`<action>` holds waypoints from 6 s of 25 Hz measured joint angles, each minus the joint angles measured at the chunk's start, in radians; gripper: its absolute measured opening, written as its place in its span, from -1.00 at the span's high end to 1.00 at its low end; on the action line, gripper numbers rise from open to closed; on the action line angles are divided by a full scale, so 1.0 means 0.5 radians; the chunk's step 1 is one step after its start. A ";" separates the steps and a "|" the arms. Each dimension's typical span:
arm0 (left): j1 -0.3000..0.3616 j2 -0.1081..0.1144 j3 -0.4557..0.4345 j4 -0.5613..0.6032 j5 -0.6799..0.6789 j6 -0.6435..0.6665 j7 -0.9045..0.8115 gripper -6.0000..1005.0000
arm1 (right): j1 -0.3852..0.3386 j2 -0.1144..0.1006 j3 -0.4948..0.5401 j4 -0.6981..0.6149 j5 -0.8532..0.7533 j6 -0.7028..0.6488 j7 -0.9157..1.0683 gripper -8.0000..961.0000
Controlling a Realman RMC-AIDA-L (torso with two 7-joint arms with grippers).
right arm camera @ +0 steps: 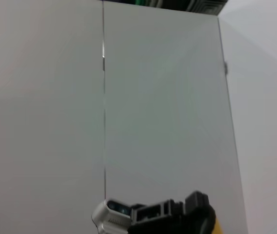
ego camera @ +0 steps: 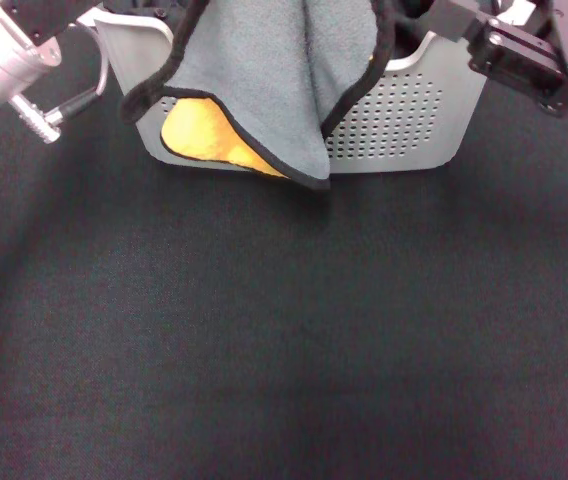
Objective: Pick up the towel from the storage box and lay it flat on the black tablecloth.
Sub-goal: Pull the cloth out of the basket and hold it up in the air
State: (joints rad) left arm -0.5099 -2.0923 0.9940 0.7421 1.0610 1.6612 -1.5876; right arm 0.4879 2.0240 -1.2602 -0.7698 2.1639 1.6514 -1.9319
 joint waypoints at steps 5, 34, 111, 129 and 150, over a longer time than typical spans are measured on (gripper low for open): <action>-0.038 -0.002 0.000 -0.066 -0.001 -0.004 0.036 0.99 | 0.017 0.000 -0.022 0.028 -0.002 -0.016 -0.007 -0.14; -0.060 -0.006 0.102 -0.119 -0.140 0.010 0.103 0.99 | 0.037 0.005 -0.101 0.116 -0.004 -0.129 -0.010 0.57; -0.111 -0.012 0.113 -0.223 -0.159 0.006 0.206 0.98 | 0.143 0.005 -0.250 0.350 0.207 -0.084 0.023 0.26; -0.115 -0.015 0.126 -0.256 -0.162 0.006 0.202 0.98 | 0.122 0.005 -0.328 0.374 0.268 -0.078 0.024 0.29; -0.124 -0.012 0.128 -0.282 -0.189 0.006 0.205 0.98 | 0.089 -0.001 -0.337 0.377 0.329 -0.057 -0.003 0.98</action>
State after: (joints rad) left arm -0.5720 -2.0984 1.0580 0.6012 0.9665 1.6643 -1.4852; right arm 0.5325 2.0234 -1.4284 -0.5813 2.3286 1.6229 -1.9332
